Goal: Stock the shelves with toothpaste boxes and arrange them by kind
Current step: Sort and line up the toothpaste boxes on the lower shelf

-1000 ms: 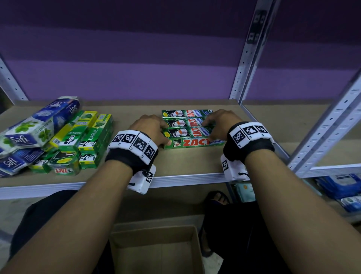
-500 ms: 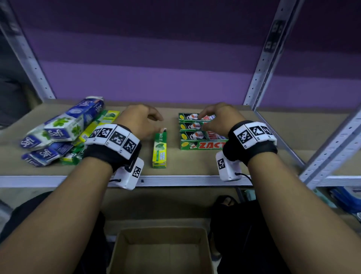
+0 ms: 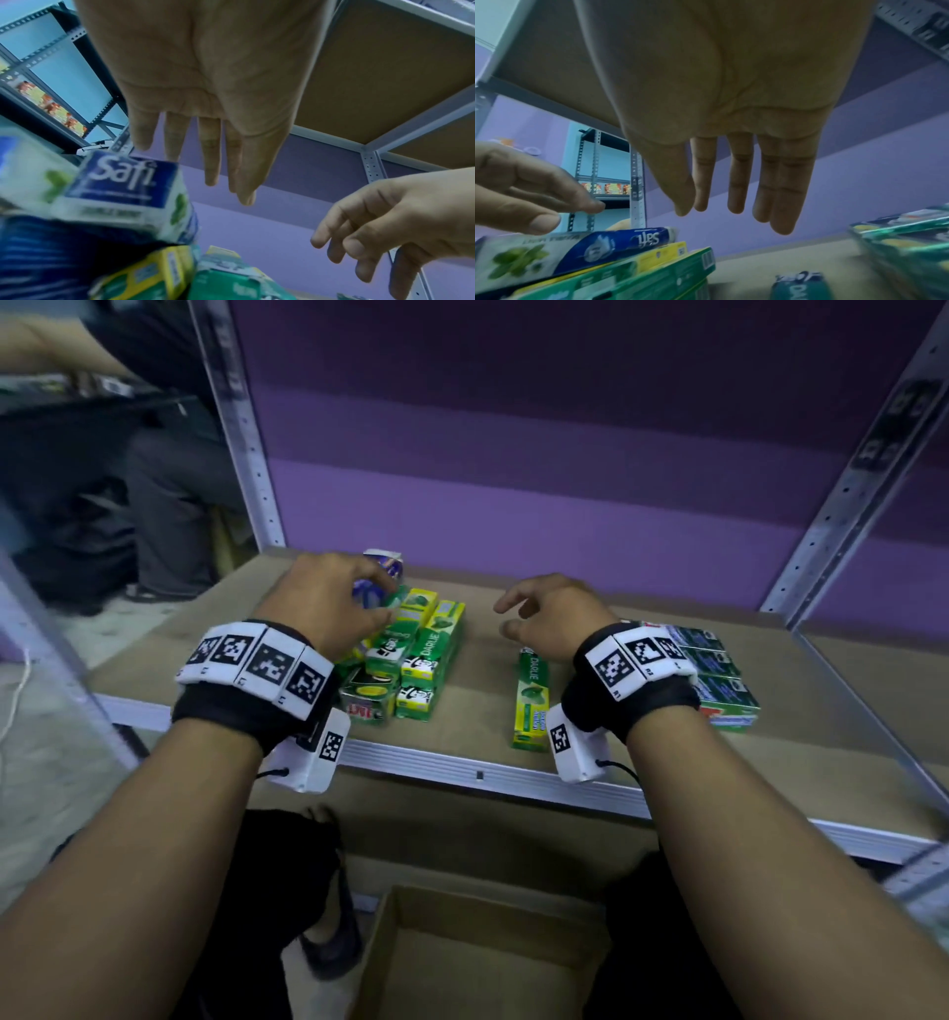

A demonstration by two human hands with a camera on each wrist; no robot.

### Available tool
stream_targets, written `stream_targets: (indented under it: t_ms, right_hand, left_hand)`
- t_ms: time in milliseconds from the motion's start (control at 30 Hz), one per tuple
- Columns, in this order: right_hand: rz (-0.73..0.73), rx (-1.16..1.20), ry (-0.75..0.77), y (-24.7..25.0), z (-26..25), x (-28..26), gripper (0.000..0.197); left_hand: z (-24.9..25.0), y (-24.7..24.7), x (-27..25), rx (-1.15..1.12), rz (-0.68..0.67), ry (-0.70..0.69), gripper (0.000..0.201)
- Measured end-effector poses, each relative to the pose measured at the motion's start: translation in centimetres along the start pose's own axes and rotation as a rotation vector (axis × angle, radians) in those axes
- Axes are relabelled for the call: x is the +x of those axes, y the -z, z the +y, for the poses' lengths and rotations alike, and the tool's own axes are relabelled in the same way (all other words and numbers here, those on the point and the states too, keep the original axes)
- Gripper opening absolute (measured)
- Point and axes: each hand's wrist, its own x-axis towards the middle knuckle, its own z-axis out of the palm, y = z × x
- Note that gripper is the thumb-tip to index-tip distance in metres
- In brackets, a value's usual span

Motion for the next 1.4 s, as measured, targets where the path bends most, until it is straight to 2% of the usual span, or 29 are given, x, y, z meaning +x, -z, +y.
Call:
stream_targets:
  t_ms: [100, 267, 400, 500, 700, 933, 1067, 1267, 1400]
  right_hand:
    - [-0.049, -0.002, 0.036, -1.5, -1.7, 0.5, 0.022]
    - [-0.156, -0.040, 0.043, -3.9, -3.6, 1.1, 0.040]
    - [-0.209, -0.018, 0.001, -5.4, -4.4, 1.8, 0.055]
    - [-0.299, 0.087, -0.038, -6.3, -5.0, 2.2, 0.060]
    - [-0.382, 0.421, -0.199, -5.9, -5.1, 1.8, 0.048]
    - [-0.402, 0.687, -0.275, -5.1, -4.4, 0.9, 0.049]
    - [-0.408, 0.702, -0.291, -4.7, -4.1, 0.5, 0.048]
    - [-0.348, 0.693, -0.277, -3.3, -3.0, 0.0, 0.045]
    - [-0.292, 0.654, -0.276, -2.0, -1.7, -0.7, 0.042]
  left_hand:
    - [-1.2, 0.3, -0.4, -0.005, -0.004, 0.000, 0.029]
    - [-2.4, 0.0, -0.5, 0.028, -0.050, 0.011, 0.030]
    - [-3.0, -0.1, -0.6, 0.009, -0.073, 0.017, 0.029]
    - [-3.2, 0.1, -0.8, 0.010, -0.093, 0.006, 0.030]
    - [-2.9, 0.4, -1.0, 0.031, -0.064, 0.001, 0.024]
    - [-1.4, 0.3, -1.0, 0.155, -0.004, 0.030, 0.024]
    - [-0.1, -0.3, -1.1, 0.236, 0.046, 0.010, 0.024]
    - [1.9, -2.5, -1.0, 0.365, -0.035, 0.012, 0.027]
    - [3.1, -4.0, -0.6, 0.330, -0.097, 0.018, 0.030]
